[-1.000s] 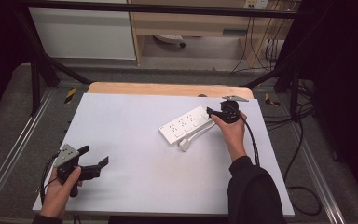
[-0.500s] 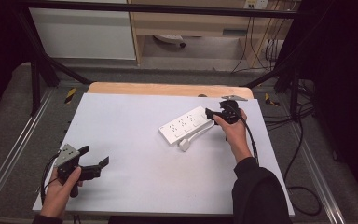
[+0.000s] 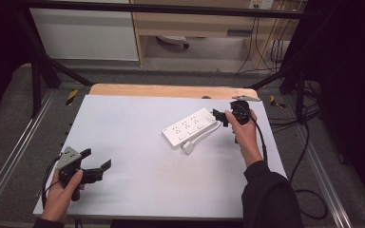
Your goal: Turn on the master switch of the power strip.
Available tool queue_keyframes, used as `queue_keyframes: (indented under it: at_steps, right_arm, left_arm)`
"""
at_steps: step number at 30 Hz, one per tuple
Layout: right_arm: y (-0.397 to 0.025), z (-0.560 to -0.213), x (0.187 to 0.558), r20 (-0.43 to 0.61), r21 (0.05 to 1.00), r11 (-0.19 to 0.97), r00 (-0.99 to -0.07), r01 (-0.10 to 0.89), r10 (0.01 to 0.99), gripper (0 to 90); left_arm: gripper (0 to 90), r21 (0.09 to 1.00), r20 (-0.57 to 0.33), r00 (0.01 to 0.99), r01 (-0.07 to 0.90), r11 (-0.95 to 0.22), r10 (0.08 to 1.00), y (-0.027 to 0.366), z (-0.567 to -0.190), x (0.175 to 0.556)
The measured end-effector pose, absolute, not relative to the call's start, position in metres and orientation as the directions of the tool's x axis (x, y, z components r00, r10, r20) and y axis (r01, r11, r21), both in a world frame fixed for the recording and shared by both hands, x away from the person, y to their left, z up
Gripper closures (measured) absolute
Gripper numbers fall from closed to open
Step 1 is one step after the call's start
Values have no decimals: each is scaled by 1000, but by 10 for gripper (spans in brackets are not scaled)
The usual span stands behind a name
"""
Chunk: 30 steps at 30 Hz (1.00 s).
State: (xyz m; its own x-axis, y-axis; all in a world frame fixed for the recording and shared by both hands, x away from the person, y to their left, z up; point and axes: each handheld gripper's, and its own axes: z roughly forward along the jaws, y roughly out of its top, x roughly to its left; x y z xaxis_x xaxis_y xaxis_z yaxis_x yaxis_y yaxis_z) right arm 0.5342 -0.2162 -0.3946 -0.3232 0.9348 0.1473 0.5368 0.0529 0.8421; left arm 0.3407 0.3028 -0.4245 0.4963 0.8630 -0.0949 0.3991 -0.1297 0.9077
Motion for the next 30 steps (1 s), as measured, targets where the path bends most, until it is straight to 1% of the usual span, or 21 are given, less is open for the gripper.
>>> queue_keyframes:
  at_steps: [14, 30]
  right_arm:
    - [-228, -378, 519, 142, 866, 59, -357, 496, 923, 74]
    - [-248, -372, 496, 151, 879, 53, -382, 474, 912, 78]
  left_arm:
    - [62, 907, -91, 496, 399, -134, 863, 303, -424, 340]
    - [62, 906, -88, 497, 400, -138, 864, 303, -424, 340]
